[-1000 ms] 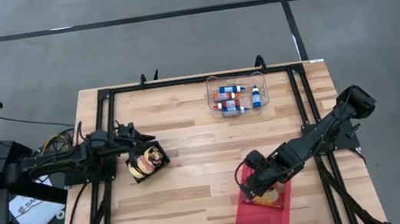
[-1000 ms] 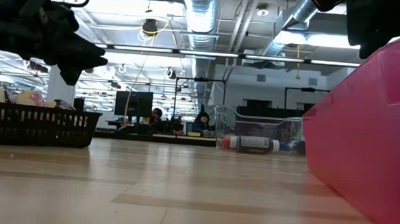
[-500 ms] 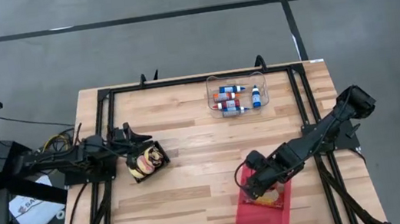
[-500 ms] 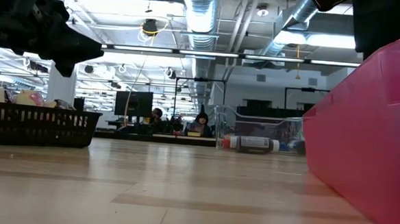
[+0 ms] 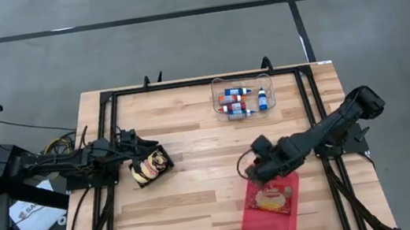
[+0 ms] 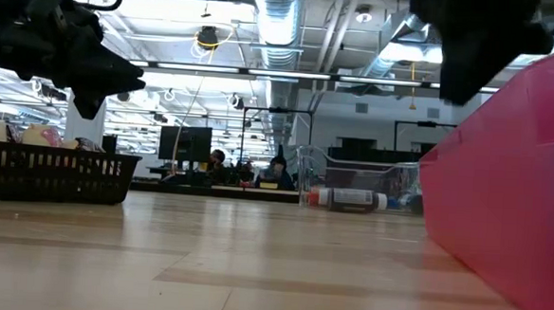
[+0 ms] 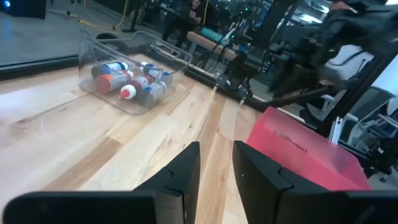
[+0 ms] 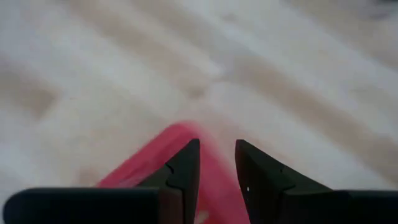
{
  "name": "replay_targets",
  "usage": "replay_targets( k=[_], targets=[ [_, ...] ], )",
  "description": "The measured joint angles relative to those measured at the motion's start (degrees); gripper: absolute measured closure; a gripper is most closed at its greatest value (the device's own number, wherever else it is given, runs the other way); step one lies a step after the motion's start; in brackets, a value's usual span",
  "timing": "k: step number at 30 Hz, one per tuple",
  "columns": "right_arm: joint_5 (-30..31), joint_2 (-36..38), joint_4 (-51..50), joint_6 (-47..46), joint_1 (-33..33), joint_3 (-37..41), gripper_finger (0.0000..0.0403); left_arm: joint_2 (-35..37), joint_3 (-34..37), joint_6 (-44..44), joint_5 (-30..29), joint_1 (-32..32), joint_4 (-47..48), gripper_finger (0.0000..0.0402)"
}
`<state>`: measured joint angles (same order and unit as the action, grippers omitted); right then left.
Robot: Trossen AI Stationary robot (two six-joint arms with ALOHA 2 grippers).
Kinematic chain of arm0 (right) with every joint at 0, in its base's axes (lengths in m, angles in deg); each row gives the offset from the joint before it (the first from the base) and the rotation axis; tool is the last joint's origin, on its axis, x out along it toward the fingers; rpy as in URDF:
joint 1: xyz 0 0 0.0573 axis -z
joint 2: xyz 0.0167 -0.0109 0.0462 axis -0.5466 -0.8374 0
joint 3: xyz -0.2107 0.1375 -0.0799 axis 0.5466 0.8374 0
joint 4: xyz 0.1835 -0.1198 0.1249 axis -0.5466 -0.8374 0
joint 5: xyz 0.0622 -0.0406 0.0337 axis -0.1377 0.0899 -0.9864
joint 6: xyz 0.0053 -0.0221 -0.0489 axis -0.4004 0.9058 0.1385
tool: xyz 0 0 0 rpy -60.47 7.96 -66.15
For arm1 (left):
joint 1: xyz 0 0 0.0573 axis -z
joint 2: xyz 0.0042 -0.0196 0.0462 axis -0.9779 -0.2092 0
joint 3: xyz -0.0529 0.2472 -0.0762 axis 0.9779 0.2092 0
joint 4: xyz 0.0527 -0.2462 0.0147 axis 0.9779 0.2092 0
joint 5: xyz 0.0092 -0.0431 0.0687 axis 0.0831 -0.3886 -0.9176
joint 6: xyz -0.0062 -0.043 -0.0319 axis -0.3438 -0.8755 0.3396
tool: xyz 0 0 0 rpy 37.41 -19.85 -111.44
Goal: Pick & Place Food Item
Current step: Adjust the pink bin
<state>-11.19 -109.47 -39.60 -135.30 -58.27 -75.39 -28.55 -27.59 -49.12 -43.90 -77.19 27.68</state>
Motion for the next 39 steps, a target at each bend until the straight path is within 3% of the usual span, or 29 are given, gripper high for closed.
replay_targets(
  k=[3,11,15,23,39],
  targets=[
    [0.84,-0.42,-3.88,-0.63,2.73,1.14,0.031,-0.68,0.0,0.03,0.05,0.0,-0.09,0.031],
    [-8.88,-0.37,10.44,-1.06,9.44,15.88,0.0343,-1.47,0.0,0.05,0.14,0.0,-0.3,0.0309],
    [-10.28,0.2,17.7,-0.63,9.38,19.66,0.0351,-1.57,0.0,0.05,0.18,0.0,-0.33,0.0309],
    [-11.12,-0.86,30.43,0.3,7.29,20.53,0.0352,-2.1,0.02,0.05,0.36,0.0,-0.33,0.031],
    [-11.62,-2.42,40.86,3.51,7.38,20.55,0.0352,-3.29,0.02,0.07,0.29,0.0,-0.49,0.031]
  ],
)
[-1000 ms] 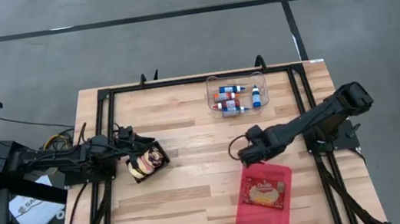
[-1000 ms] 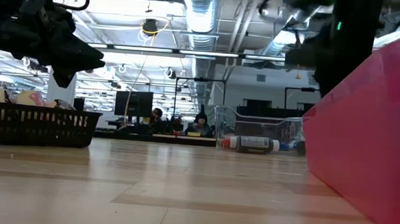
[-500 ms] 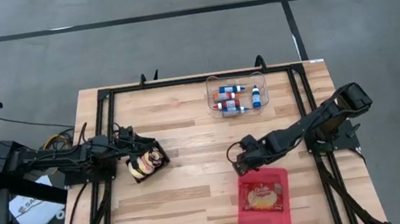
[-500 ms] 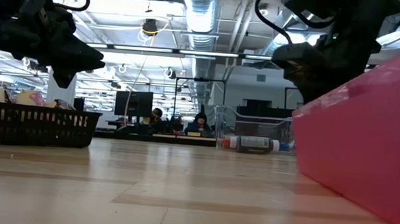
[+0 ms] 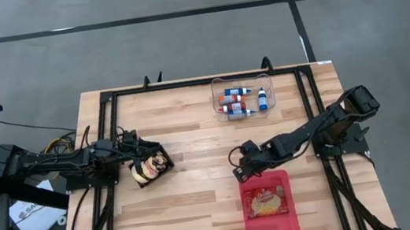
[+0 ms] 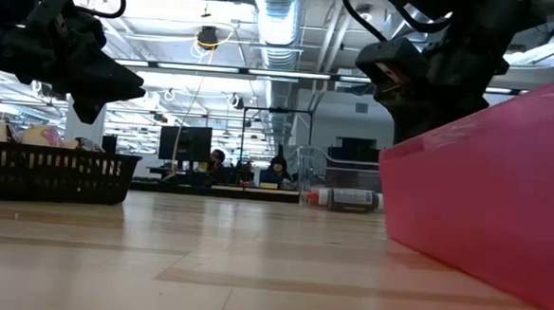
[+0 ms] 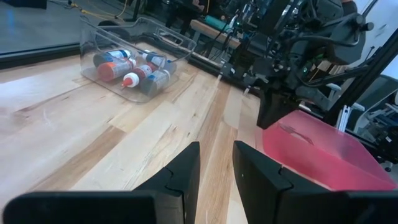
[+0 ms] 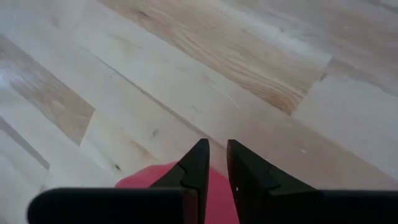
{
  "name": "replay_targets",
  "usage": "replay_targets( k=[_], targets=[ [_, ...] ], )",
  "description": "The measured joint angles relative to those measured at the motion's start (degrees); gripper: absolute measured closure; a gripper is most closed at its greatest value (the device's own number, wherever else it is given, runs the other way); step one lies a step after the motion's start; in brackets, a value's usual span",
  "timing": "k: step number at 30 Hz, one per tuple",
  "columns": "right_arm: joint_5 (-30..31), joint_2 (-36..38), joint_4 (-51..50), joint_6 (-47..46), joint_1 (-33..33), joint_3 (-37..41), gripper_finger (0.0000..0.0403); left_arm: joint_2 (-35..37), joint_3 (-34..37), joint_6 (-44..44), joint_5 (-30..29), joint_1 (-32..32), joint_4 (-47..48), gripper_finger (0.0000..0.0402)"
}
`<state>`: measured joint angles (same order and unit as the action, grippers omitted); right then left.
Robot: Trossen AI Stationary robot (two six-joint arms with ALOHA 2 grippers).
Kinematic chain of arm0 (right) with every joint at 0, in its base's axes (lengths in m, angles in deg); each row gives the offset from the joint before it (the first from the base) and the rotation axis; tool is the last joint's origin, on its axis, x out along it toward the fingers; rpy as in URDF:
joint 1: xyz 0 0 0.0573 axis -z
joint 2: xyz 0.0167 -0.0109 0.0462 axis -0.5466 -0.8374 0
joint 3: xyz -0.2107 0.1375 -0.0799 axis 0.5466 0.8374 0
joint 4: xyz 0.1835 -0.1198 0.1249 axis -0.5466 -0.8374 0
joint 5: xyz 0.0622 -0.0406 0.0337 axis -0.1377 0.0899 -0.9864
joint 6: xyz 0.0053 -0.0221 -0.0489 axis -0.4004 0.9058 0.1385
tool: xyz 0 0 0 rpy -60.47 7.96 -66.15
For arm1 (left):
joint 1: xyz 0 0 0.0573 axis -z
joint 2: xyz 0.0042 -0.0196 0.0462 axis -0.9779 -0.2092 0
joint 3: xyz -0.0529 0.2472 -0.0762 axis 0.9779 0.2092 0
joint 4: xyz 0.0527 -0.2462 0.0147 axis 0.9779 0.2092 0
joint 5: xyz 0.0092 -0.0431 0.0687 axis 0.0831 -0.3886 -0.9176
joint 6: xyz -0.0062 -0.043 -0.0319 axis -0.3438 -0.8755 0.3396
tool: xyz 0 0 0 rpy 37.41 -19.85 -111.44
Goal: Pick & Place Food Item
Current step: Adjust the pink bin, then return to Home Position
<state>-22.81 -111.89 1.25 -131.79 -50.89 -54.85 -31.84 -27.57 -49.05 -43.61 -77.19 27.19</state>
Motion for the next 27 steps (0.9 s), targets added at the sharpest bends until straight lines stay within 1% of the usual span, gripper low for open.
replay_targets(
  k=[4,7,10,12,14,17,19,22,23,25,27],
  targets=[
    [1.01,0.0,0.15,0.16,0.69,-0.01,0.0352,0.0,0.0,0.0,0.0,0.0,0.12,0.0309],
    [3.58,-0.02,0.4,1.94,1.38,-0.7,0.0352,0.0,0.0,0.0,0.0,0.0,0.12,0.0309],
    [6.95,-0.02,1.79,8.1,1.88,-3.06,0.0352,0.0,0.0,0.0,-0.03,0.0,0.12,0.0309],
    [8.69,-0.02,4.52,15.38,1.86,-4.85,0.0352,0.0,0.0,0.0,-0.07,0.0,0.14,0.0309],
    [8.98,-0.02,11.73,25.5,1.56,-6.29,0.0352,0.0,0.0,0.0,-0.2,0.0,0.14,0.0309],
    [5.84,-0.02,27.14,40.55,1.09,-6.76,0.0352,0.0,0.0,0.0,-0.17,0.0,0.14,0.0309],
    [4.94,-0.4,35.52,47.12,1.35,-6.77,0.0352,0.0,0.0,0.0,-0.17,0.0,0.14,0.0309],
    [2.52,-2.78,43.4,53.1,3.06,-6.64,0.0352,0.0,0.0,0.0,-0.15,0.0,0.18,0.0309],
    [1.36,-3.97,46.15,54.22,3.66,-6.58,0.0352,0.02,0.0,0.0,-0.15,0.0,0.15,0.0309],
    [-0.18,-5.28,47.88,55.56,4.8,-6.38,0.0352,-0.05,0.0,0.0,-0.15,0.0,-0.04,0.0309],
    [-0.98,-7.81,53.67,57.4,5.46,-6.67,0.0352,-0.28,0.0,0.0,-0.15,0.0,-0.33,0.0309]
  ],
)
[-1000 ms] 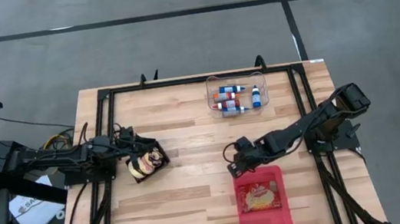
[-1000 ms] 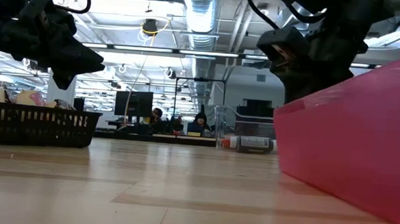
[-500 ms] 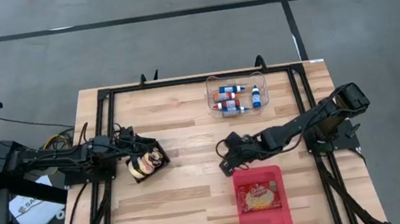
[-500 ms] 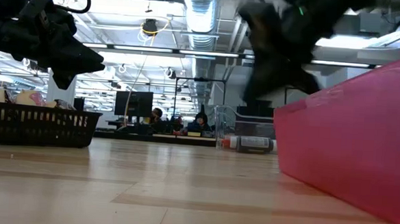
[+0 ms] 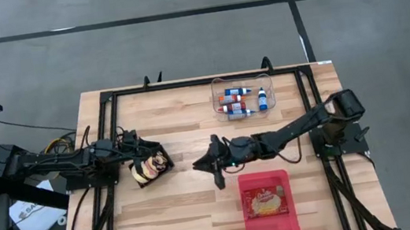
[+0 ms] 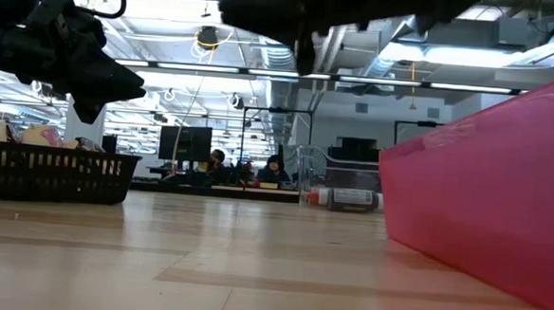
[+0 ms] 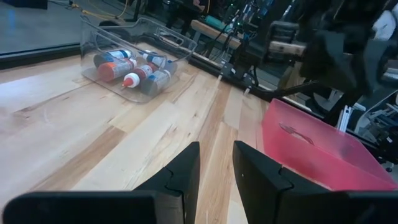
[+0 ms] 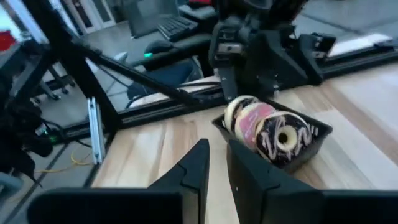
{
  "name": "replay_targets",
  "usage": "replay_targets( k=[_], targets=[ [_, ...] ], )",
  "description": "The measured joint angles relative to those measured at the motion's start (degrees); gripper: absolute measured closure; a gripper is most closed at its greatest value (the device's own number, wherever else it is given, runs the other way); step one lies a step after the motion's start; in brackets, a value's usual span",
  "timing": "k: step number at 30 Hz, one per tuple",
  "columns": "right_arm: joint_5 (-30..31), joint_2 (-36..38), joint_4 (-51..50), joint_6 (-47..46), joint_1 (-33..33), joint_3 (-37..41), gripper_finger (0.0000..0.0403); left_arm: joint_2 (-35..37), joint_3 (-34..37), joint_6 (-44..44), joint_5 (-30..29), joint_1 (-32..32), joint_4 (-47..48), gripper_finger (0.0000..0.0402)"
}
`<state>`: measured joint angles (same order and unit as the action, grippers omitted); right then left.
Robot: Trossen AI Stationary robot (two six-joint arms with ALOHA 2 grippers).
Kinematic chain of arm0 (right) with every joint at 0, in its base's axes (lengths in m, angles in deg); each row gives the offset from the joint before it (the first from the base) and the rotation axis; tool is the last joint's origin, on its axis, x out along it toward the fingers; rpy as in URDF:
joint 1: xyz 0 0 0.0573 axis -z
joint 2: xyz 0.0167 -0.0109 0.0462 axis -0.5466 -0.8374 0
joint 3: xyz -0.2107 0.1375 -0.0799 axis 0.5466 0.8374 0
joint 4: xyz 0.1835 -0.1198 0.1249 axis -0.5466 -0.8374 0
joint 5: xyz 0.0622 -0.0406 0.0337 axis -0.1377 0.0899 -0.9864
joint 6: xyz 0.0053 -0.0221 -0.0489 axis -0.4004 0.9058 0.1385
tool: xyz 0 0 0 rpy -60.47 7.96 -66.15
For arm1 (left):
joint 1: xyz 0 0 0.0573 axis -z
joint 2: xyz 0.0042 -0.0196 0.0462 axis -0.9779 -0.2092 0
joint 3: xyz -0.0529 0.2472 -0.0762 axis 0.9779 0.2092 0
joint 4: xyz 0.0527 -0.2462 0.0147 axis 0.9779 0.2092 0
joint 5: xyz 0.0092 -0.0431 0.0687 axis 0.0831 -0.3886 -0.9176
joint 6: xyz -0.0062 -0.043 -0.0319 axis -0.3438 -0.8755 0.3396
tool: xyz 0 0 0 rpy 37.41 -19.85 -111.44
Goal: Pick & Place Food Item
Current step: Return to Home Position
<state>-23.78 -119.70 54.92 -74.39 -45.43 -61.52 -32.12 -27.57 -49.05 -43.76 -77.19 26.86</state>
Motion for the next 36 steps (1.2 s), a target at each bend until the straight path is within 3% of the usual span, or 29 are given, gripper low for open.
replay_targets(
  k=[4,8,16,28,36],
  targets=[
    [-1.48,-3.22,7.39,2.95,1.3,1.73,0.0352,-0.8,0.0,0.0,0.03,0.0,-0.44,0.0309],
    [-1.91,-1.24,5.51,7.26,2.77,2.43,0.0352,-1.66,0.0,0.0,0.22,0.0,-0.82,0.0309],
    [-1.18,17.34,11.92,18.91,5.44,20.12,0.0352,-1.95,0.0,0.0,0.2,0.0,-0.87,0.0309],
    [4.86,42.64,16.03,15.07,9.15,45.83,0.0352,-2.02,0.02,0.0,0.15,0.0,-0.95,0.0309],
    [6.32,58.83,12.2,13.42,9.69,56.87,0.0352,-2.02,0.02,0.0,-0.02,0.0,-0.95,0.0309]
  ],
)
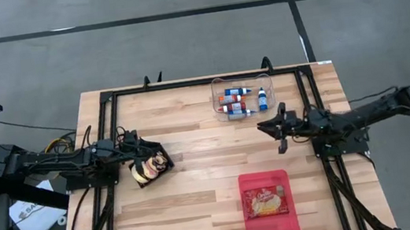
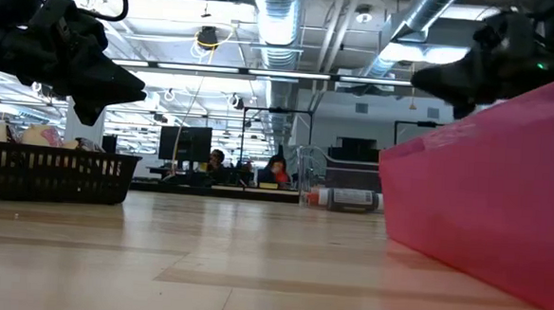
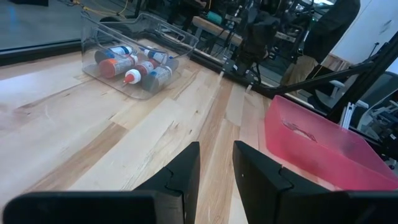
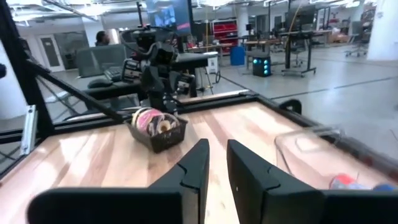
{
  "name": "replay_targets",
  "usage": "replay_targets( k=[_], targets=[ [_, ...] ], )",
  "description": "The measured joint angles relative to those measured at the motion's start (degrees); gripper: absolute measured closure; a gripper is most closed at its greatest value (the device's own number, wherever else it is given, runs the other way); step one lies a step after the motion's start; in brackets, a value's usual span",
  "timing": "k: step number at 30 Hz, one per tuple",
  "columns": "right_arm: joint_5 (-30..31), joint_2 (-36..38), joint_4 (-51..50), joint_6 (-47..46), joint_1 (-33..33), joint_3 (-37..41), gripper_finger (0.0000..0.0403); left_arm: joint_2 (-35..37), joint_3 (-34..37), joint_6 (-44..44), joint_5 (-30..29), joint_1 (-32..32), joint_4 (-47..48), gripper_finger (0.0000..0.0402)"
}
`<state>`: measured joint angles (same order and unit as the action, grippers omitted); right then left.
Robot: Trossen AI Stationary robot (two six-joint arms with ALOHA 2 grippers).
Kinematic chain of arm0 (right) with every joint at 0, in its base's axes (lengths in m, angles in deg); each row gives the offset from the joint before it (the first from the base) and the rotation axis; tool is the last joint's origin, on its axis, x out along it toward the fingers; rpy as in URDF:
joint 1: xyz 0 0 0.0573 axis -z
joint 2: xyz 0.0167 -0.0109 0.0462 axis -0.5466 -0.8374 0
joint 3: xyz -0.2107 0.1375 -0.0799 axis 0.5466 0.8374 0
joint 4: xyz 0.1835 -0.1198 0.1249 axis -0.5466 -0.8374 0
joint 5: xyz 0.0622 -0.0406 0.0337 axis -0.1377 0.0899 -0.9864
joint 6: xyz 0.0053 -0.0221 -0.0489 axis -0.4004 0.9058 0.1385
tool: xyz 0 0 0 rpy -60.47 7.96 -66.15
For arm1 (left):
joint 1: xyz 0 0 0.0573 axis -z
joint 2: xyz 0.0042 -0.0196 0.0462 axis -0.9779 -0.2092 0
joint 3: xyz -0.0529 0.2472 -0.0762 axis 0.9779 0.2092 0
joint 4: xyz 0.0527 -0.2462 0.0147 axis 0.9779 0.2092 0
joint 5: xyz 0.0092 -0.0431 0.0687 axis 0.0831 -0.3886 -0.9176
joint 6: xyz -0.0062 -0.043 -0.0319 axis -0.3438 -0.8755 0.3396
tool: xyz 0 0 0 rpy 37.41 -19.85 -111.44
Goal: Pick & Place Food Item
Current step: Return to Home Position
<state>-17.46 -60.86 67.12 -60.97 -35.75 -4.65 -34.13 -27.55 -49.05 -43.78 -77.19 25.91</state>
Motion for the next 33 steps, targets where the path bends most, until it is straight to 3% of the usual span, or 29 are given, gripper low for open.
replay_targets(
  k=[9,17,26,33],
  targets=[
    [-0.16,14.6,-15.44,0.46,-0.88,2.52,0.0352,0.0,0.0,0.0,0.02,0.0,-0.04,0.0309],
    [-1.74,29.04,-37.81,1.14,-3.83,2.54,0.0352,0.0,0.0,0.0,0.04,0.0,-0.03,0.0309],
    [-4.69,37.39,-39.37,1.85,-3.65,2.59,0.0352,0.0,0.0,0.0,0.24,0.0,-0.04,0.0309],
    [-15.55,43.09,-41.06,-0.19,2.72,2.61,0.0352,0.0,0.0,0.0,0.22,-0.02,-0.03,0.031]
  ],
)
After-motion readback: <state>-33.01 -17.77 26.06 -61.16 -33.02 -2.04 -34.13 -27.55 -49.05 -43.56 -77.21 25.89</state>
